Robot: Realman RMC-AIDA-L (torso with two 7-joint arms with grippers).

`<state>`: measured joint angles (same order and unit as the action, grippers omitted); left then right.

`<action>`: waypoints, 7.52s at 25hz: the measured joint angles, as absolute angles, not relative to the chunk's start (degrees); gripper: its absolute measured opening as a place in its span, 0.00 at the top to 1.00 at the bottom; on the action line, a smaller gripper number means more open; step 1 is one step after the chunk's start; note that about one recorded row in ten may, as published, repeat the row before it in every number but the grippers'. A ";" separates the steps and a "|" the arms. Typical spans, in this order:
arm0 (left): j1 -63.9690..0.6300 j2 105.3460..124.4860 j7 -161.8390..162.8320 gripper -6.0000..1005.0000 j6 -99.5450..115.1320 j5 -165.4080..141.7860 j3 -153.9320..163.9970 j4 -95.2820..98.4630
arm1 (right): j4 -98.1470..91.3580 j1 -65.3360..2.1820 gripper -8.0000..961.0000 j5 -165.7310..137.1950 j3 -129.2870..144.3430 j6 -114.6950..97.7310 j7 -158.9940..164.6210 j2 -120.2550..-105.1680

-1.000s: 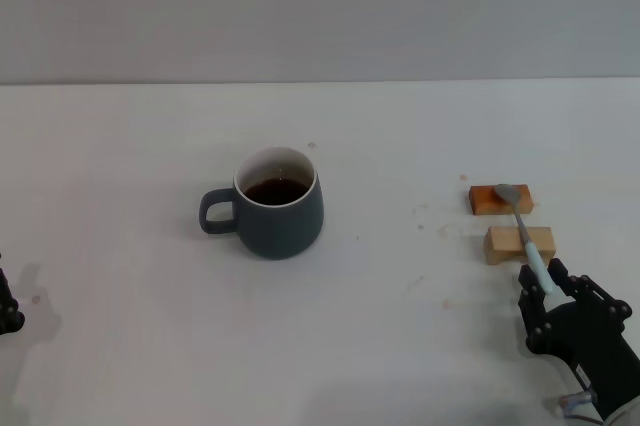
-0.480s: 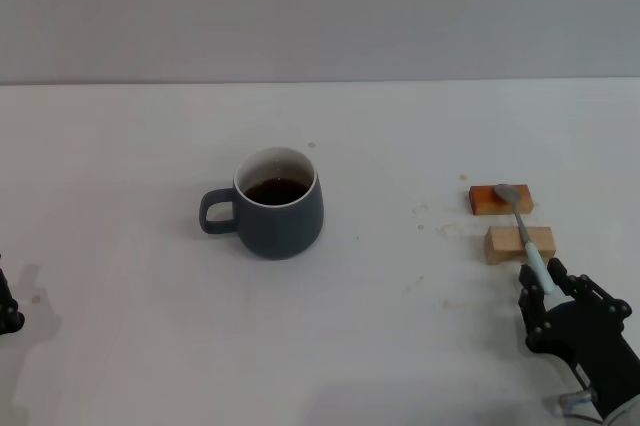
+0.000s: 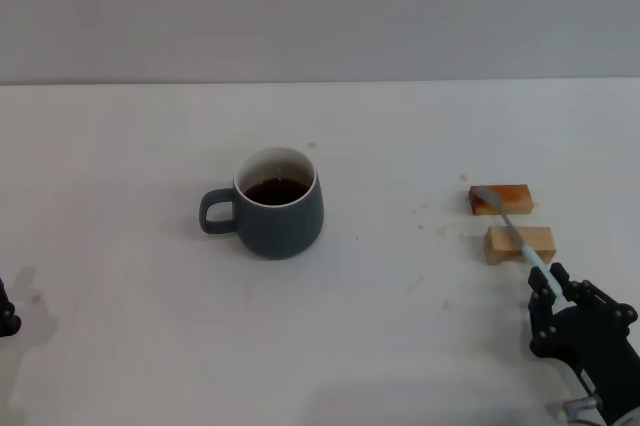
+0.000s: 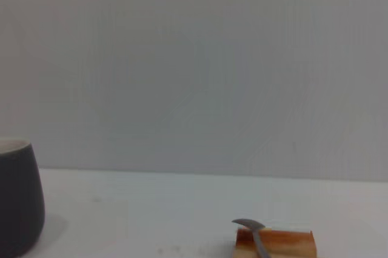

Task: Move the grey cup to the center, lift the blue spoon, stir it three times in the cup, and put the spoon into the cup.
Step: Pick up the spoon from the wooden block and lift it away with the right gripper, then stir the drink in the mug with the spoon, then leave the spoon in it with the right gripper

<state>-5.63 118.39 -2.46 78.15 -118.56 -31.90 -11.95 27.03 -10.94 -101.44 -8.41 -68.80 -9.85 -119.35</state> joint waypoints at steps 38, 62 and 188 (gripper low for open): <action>-5.98 118.51 -2.60 1.00 78.13 -118.46 -31.82 -12.07 | 105.36 -2.56 0.83 -123.71 -71.76 34.59 -45.01 -118.26; -5.71 118.43 -2.81 1.00 78.08 -118.18 -31.92 -11.34 | 113.86 -22.05 0.83 -152.37 -77.67 74.76 -18.98 -118.97; -5.30 118.56 -2.51 1.00 78.20 -118.65 -30.98 -11.25 | 83.42 -35.52 0.86 -153.36 -64.68 47.52 -18.85 -119.42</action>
<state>-5.30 118.56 -2.51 78.20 -118.65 -30.98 -11.25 83.42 -35.52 -153.36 -64.68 47.52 -18.85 -119.42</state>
